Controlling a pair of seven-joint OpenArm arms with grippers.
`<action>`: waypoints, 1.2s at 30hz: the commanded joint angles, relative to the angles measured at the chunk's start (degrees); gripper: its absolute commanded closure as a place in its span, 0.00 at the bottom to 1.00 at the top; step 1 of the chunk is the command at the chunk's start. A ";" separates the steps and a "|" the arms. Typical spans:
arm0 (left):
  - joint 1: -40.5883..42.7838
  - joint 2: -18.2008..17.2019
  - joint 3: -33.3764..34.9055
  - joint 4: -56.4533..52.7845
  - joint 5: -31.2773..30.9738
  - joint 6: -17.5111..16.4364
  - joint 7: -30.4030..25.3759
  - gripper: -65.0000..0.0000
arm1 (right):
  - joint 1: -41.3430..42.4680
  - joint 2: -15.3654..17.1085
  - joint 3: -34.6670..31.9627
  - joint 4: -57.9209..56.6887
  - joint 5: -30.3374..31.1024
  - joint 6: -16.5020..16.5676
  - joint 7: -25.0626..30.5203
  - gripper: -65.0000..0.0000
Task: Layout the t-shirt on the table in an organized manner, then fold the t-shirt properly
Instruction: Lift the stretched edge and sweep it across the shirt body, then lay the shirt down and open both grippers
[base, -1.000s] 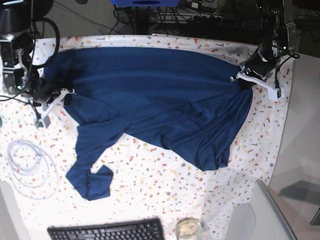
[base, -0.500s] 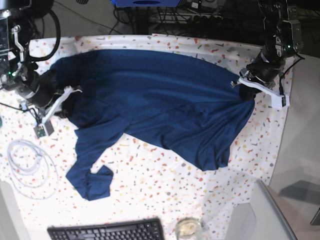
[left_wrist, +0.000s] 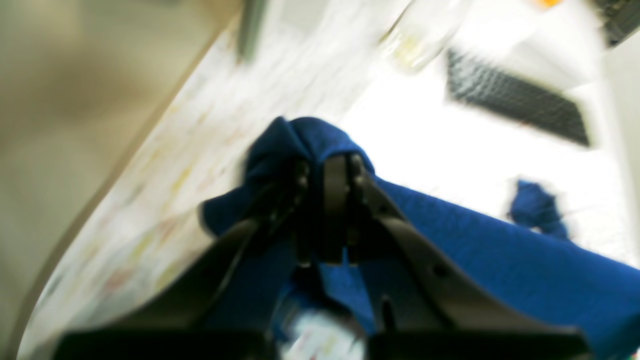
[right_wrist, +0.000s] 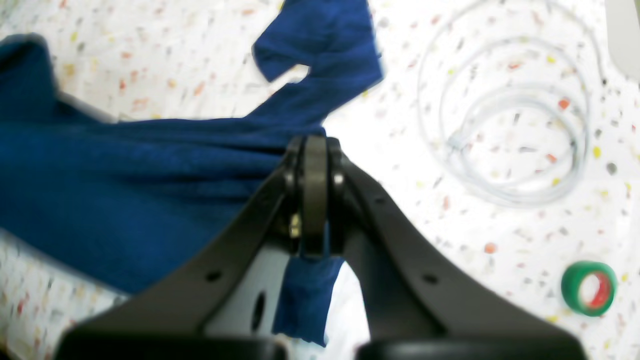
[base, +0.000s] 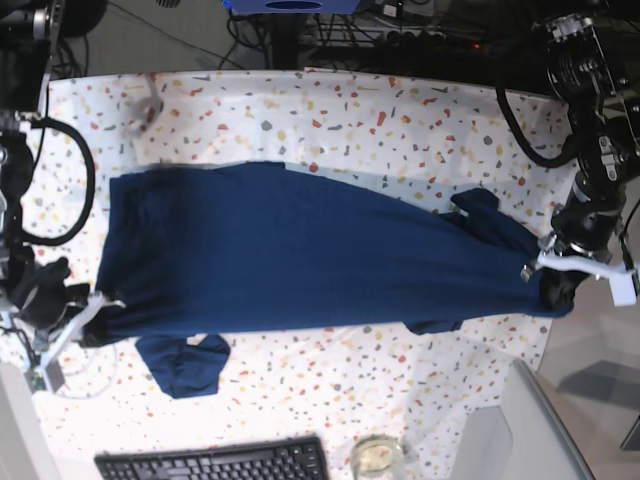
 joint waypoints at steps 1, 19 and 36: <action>-2.21 -0.78 -0.40 -0.09 0.30 0.21 -1.63 1.00 | 3.36 0.77 0.28 -1.23 0.32 0.00 1.57 1.00; -32.54 -0.69 12.26 -35.34 0.66 0.39 -7.96 1.00 | 31.58 1.56 -16.43 -53.01 0.32 -0.53 38.50 1.00; -30.52 0.45 18.59 -41.15 3.21 0.39 -25.45 0.05 | 10.22 4.73 -8.60 -28.48 0.76 -0.44 23.81 0.33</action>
